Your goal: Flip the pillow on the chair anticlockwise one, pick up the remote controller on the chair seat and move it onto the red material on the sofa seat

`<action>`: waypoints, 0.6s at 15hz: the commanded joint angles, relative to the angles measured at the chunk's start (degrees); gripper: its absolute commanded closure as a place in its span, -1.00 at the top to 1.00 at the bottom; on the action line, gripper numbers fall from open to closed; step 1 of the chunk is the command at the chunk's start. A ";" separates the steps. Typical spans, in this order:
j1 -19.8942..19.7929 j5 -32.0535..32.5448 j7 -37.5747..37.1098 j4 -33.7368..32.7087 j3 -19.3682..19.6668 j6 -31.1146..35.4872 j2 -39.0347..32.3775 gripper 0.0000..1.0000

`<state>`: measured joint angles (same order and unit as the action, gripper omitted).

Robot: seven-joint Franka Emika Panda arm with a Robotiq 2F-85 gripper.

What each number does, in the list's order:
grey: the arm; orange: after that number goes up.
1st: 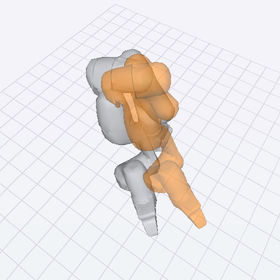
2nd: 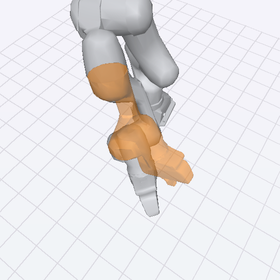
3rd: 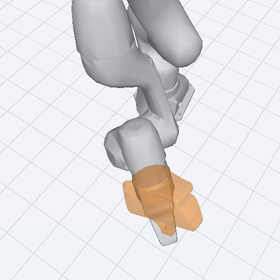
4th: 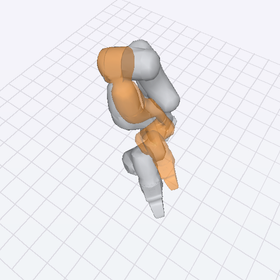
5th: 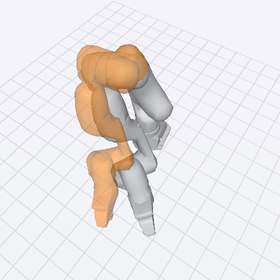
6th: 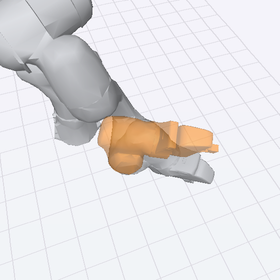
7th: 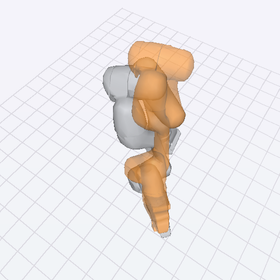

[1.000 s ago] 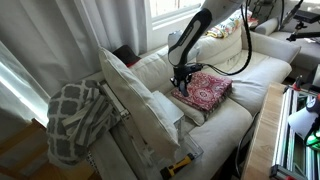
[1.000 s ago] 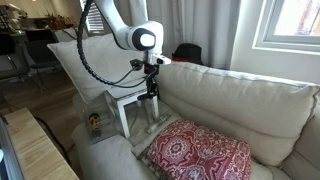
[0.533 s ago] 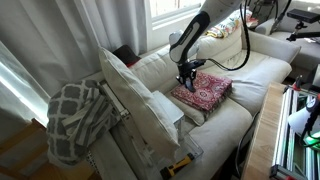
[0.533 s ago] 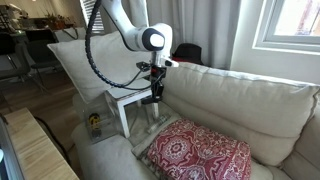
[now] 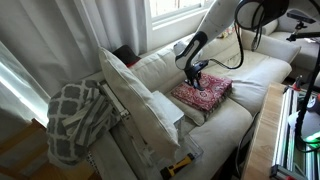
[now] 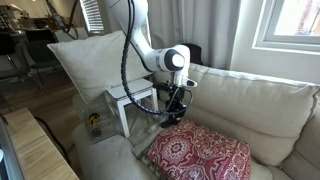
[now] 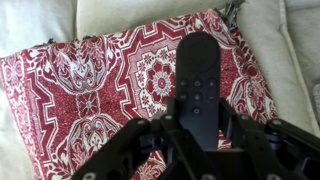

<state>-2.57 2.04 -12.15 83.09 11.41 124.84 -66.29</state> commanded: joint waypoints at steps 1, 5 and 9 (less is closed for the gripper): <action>-2.23 1.05 2.36 -10.48 -0.91 -1.14 -8.37 -0.65; -3.27 0.57 1.60 -18.45 -0.61 -1.05 -14.55 -0.65; -4.74 0.07 2.45 -24.40 -1.29 -2.75 -18.39 -0.65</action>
<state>-5.45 2.20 -10.79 65.76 11.13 124.51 -80.22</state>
